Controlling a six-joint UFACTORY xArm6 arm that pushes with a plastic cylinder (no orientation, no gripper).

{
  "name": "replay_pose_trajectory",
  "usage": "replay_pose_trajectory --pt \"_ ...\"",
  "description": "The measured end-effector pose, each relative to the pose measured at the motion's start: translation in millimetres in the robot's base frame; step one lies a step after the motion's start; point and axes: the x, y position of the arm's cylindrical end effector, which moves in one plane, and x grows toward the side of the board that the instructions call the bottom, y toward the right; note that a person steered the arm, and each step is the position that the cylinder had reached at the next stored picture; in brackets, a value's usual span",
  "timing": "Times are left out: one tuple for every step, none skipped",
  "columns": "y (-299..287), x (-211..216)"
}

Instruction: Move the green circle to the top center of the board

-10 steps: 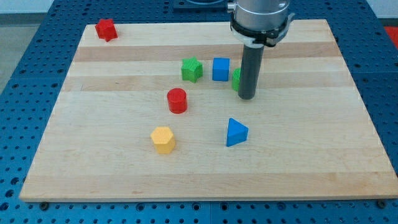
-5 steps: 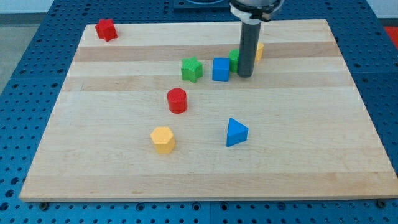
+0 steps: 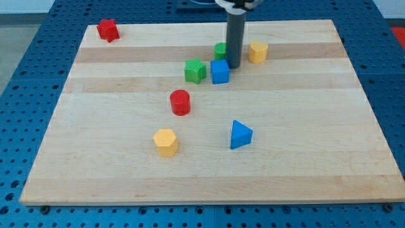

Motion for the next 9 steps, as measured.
replay_pose_trajectory --pt "-16 0" --pt "-16 -13" --pt "-24 -27" --pt "-37 -34" --pt "-46 -43" --pt "-47 -57" --pt "-47 -68" --pt "-48 -76" --pt "-53 -85"
